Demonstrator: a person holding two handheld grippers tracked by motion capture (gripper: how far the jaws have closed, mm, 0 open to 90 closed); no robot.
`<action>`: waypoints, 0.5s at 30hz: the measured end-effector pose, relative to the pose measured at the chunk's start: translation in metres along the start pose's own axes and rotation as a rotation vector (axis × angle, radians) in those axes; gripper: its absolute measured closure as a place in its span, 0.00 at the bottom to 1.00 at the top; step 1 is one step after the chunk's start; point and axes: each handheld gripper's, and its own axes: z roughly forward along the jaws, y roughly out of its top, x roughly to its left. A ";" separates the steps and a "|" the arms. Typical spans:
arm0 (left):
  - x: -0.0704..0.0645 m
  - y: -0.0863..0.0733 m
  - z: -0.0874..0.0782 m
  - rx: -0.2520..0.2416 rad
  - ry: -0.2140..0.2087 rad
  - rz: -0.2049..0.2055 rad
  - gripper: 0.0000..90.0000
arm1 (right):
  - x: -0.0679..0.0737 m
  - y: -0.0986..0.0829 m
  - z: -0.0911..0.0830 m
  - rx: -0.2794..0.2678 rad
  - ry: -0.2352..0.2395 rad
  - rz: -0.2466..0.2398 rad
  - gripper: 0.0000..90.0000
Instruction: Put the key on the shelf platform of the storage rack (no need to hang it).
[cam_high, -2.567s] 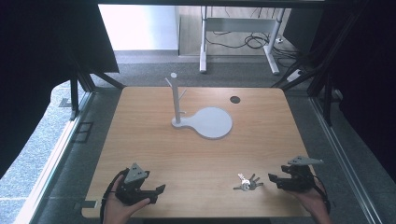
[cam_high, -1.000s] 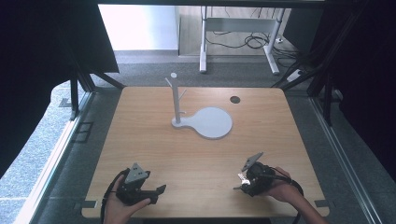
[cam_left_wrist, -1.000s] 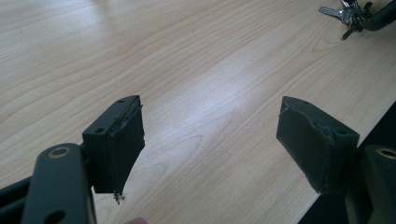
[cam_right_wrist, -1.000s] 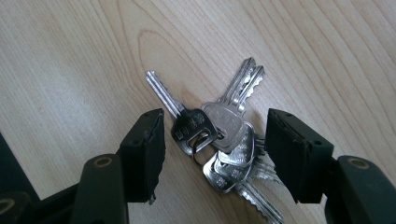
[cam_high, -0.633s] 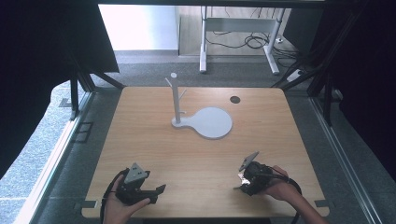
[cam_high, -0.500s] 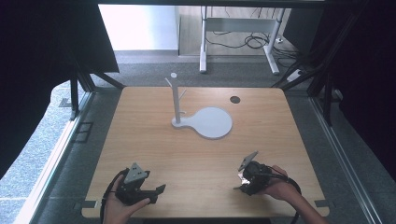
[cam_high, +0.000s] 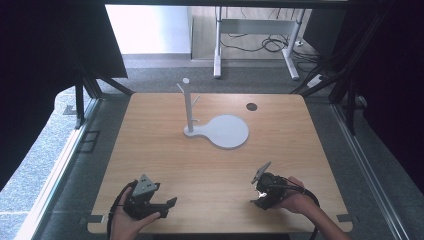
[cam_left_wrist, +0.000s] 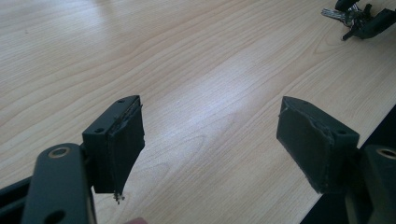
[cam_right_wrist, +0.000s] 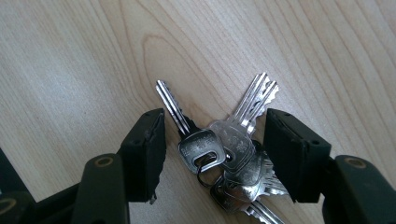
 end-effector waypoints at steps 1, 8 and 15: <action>0.000 0.000 0.000 -0.001 0.000 0.000 0.26 | -0.001 0.000 0.000 0.005 0.009 0.012 0.45; 0.000 0.000 0.000 -0.003 0.001 -0.003 0.26 | -0.003 0.001 -0.001 0.022 0.008 0.015 0.51; 0.000 0.000 -0.001 -0.007 0.002 -0.003 0.26 | -0.005 0.003 -0.002 0.036 0.006 0.031 0.66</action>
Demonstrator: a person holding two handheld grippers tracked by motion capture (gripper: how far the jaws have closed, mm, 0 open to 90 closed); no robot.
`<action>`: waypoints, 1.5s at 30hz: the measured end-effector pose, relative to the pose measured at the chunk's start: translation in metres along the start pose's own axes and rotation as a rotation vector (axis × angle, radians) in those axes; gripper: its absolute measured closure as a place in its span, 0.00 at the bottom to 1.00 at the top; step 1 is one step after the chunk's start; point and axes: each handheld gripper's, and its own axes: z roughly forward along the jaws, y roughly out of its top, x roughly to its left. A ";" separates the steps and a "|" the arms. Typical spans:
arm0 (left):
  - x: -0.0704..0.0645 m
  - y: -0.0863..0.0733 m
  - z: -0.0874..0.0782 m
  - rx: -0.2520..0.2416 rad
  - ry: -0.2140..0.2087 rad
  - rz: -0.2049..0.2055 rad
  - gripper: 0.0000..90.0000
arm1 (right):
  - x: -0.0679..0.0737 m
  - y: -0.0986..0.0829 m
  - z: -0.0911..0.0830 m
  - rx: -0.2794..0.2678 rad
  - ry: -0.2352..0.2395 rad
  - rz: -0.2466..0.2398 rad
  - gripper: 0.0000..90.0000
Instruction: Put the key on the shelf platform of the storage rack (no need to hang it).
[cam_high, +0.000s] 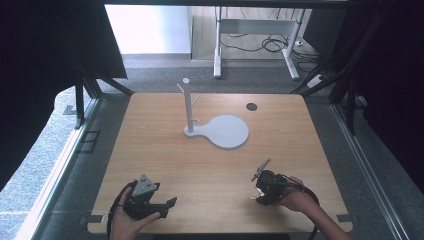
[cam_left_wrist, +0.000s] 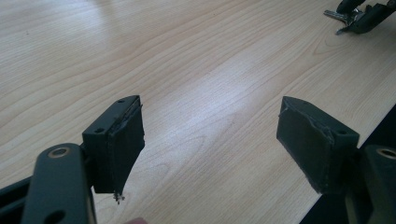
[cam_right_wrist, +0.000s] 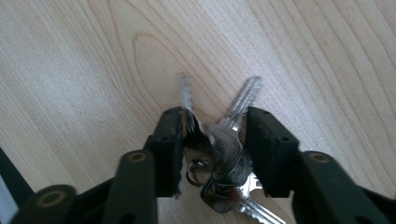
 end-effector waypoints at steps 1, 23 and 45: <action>0.000 0.000 0.000 0.000 0.000 0.000 0.26 | 0.000 0.000 0.000 0.000 0.001 0.001 0.68; 0.001 0.000 -0.001 0.002 0.002 0.000 0.26 | -0.005 0.002 -0.001 -0.003 0.009 0.052 0.91; 0.001 0.000 -0.001 -0.001 0.003 -0.002 0.26 | -0.009 0.001 -0.011 -0.023 0.010 0.054 0.99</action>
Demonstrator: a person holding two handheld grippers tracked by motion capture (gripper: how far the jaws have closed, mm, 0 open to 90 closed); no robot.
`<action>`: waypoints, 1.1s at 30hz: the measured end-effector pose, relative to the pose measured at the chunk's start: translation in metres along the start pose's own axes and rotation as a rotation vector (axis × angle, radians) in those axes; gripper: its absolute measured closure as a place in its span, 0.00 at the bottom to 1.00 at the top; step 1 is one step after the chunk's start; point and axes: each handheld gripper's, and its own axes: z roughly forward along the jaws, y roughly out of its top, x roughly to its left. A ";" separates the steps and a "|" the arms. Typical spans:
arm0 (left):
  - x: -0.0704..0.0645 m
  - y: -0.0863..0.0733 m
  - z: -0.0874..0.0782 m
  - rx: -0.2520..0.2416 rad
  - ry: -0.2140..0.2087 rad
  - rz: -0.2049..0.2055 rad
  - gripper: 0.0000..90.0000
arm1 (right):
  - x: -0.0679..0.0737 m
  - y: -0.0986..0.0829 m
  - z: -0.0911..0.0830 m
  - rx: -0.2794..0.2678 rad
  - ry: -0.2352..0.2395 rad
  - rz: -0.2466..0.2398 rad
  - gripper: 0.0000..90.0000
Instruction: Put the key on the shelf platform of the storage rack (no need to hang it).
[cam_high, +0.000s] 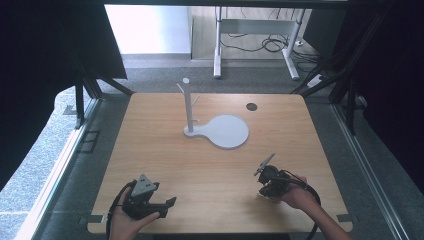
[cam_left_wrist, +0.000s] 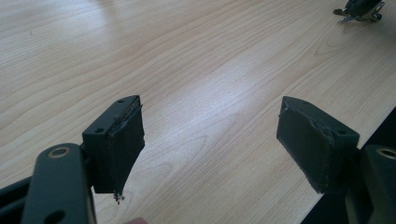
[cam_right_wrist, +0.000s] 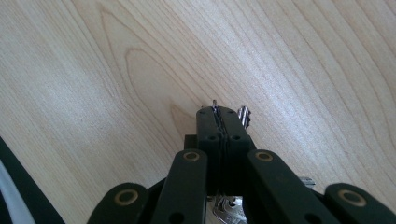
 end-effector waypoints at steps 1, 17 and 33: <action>0.000 0.000 0.000 0.002 0.001 0.003 0.26 | 0.000 0.000 0.000 -0.004 -0.001 0.001 0.99; 0.000 0.000 -0.001 -0.001 0.002 0.002 0.26 | -0.002 0.002 -0.032 -0.061 -0.034 0.016 1.00; 0.001 0.000 -0.002 -0.003 0.001 -0.002 0.26 | -0.011 0.010 -0.071 -0.133 -0.065 0.016 1.00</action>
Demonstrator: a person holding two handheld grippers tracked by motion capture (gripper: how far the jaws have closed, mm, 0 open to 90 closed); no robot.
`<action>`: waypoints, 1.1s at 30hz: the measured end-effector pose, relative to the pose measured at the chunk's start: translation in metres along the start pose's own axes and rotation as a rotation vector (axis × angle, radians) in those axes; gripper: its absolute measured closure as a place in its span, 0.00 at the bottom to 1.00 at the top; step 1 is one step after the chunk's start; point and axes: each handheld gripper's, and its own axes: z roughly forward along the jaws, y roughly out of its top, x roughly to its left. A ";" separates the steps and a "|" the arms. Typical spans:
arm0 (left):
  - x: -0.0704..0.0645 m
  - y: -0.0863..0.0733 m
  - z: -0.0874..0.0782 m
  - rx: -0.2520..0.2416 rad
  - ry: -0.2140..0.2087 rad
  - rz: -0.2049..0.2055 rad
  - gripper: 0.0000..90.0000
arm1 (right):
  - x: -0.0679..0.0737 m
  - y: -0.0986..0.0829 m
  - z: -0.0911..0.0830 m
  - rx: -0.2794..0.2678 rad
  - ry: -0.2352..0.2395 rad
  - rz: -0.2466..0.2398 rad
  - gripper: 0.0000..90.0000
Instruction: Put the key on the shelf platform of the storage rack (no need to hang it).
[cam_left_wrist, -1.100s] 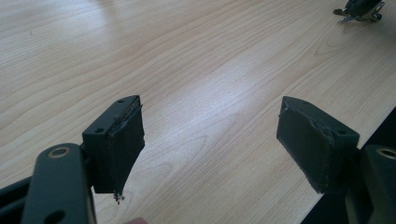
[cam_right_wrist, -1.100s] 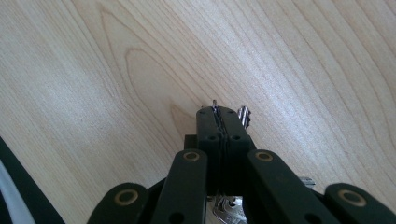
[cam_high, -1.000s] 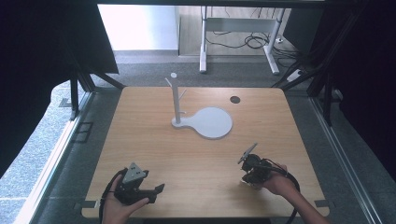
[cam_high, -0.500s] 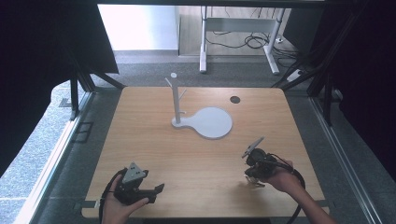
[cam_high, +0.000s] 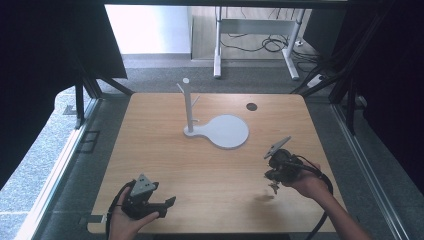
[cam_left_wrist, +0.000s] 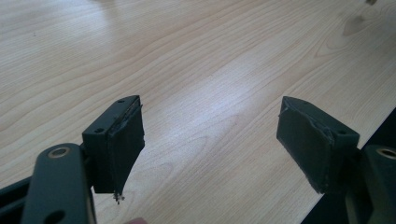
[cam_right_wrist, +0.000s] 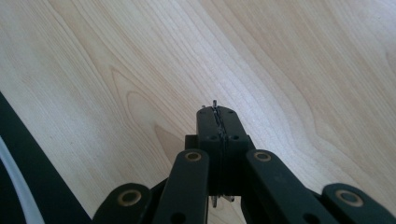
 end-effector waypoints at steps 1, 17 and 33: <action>0.000 0.000 0.000 0.002 0.000 0.001 0.26 | 0.000 0.001 -0.001 -0.003 -0.002 -0.001 1.00; 0.001 0.000 0.000 0.002 -0.002 0.000 0.26 | -0.006 0.017 -0.014 -0.020 -0.002 -0.010 1.00; 0.001 0.000 -0.001 0.002 -0.002 0.000 0.26 | -0.009 0.030 -0.019 -0.030 -0.001 -0.018 1.00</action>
